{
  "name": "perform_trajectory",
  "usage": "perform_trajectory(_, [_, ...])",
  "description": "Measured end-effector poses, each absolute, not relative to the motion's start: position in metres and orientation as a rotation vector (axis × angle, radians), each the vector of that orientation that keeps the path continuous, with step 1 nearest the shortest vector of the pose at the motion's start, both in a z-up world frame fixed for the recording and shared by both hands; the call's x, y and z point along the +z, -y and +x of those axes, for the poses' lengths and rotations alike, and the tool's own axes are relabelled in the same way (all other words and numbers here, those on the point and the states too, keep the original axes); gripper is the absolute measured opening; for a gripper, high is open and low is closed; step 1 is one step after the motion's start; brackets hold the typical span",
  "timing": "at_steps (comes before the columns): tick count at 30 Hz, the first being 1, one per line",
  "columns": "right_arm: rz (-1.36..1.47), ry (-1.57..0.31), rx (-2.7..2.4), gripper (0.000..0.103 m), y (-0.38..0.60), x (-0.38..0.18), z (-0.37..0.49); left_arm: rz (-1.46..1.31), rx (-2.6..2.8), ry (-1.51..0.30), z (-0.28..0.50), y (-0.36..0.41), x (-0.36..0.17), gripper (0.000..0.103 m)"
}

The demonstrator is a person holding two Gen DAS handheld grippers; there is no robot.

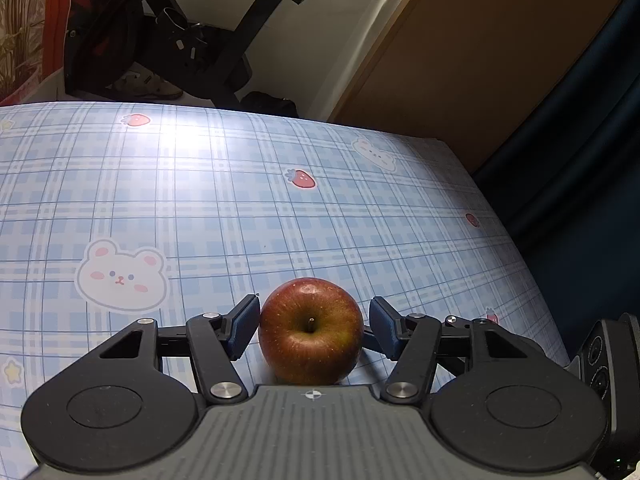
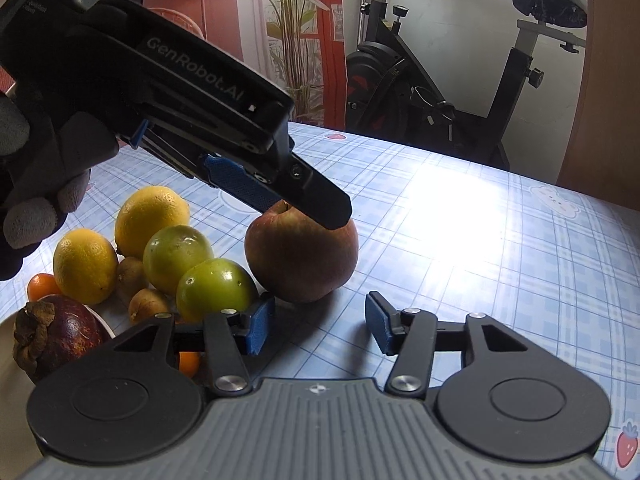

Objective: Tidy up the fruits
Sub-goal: 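Reach the left gripper to the red apple and close around it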

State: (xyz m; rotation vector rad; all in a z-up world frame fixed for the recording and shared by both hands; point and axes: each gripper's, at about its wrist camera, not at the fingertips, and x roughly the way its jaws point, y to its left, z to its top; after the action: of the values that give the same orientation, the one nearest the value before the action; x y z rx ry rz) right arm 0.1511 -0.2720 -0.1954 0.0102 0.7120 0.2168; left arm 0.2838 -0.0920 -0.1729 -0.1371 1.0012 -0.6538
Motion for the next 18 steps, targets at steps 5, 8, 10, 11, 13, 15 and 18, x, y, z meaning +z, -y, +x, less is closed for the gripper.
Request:
perform_trajectory(5, [0.006, -0.708, 0.224, 0.054, 0.271, -0.194, 0.15, -0.16, -0.644, -1.003, 0.289, 0.091, -0.173, 0.062])
perform_trajectory(8, [0.004, -0.713, 0.227, 0.054, 0.271, -0.195, 0.15, -0.149, -0.662, -0.989, 0.29, 0.097, -0.168, 0.058])
perform_trajectory(10, [0.006, -0.714, 0.229, 0.054, 0.272, -0.194, 0.15, -0.141, -0.679, -0.985, 0.291, 0.101, -0.165, 0.058])
perform_trajectory(11, [0.006, -0.715, 0.23, 0.054, 0.272, -0.194, 0.15, -0.136, -0.684, -0.985, 0.291, 0.103, -0.164, 0.058])
perform_trajectory(13, [0.008, -0.714, 0.231, 0.054, 0.272, -0.194, 0.15, -0.123, -0.696, -0.98, 0.291, 0.107, -0.162, 0.058])
perform_trajectory(15, [0.009, -0.712, 0.231, 0.055, 0.273, -0.194, 0.15, -0.127, -0.705, -0.977, 0.292, 0.107, -0.162, 0.058])
perform_trajectory(18, [0.008, -0.707, 0.23, 0.058, 0.274, -0.194, 0.151, -0.138, -0.726, -0.978, 0.292, 0.108, -0.163, 0.056])
